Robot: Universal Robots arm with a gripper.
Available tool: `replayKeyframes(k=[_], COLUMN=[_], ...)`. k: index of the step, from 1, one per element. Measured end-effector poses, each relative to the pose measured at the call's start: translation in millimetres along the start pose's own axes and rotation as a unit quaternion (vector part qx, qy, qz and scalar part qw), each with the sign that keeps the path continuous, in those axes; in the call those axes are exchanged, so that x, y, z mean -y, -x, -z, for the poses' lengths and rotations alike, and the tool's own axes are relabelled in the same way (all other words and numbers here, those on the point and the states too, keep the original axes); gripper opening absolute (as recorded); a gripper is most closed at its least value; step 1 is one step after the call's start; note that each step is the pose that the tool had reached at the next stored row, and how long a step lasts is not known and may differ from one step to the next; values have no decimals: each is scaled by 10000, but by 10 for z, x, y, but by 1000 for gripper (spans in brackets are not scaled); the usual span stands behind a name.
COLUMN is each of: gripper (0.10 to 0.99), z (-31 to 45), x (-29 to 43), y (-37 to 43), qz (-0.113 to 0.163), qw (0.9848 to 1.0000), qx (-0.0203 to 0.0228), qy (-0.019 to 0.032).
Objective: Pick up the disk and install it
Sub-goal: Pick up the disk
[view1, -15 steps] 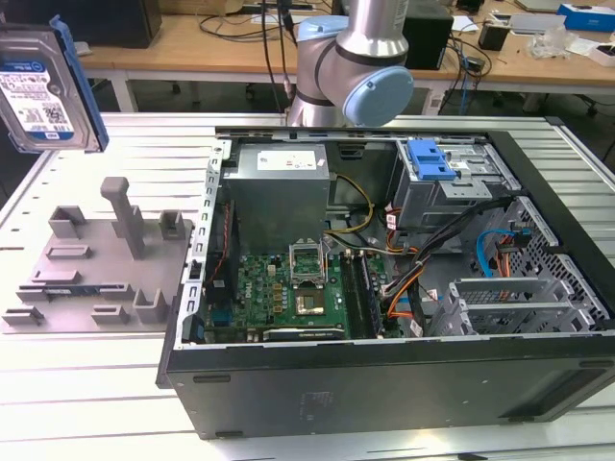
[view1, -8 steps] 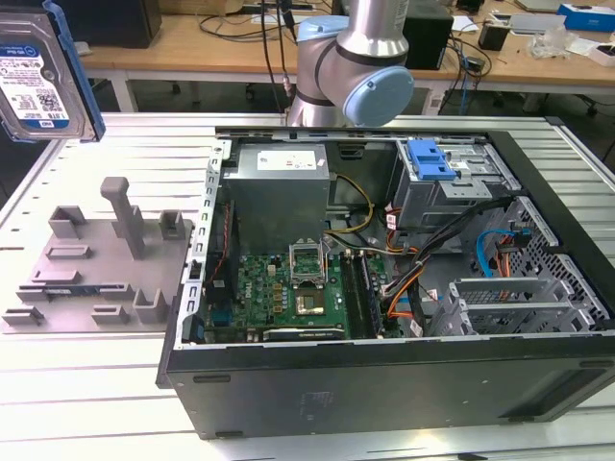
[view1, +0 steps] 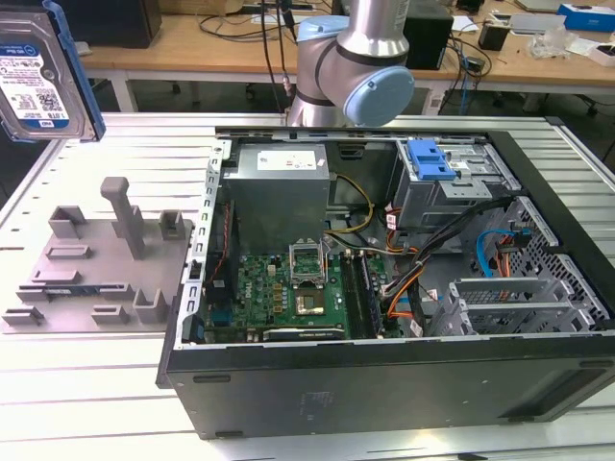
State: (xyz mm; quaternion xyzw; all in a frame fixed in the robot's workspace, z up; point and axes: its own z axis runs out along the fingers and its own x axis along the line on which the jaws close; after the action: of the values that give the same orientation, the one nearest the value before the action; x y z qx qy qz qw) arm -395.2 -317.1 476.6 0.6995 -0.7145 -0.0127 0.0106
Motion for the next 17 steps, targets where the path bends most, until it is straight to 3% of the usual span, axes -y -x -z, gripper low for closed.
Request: replayKeyframes(k=[10, 15, 17], gripper=[369, 369, 369], z=[52, 78, 95], x=[294, 482, 623], y=[-215, -358, -455], qz=[-1, 0, 0], qw=[10000, 10000, 10000], qx=[0, 0, 0], qy=[1, 1, 0])
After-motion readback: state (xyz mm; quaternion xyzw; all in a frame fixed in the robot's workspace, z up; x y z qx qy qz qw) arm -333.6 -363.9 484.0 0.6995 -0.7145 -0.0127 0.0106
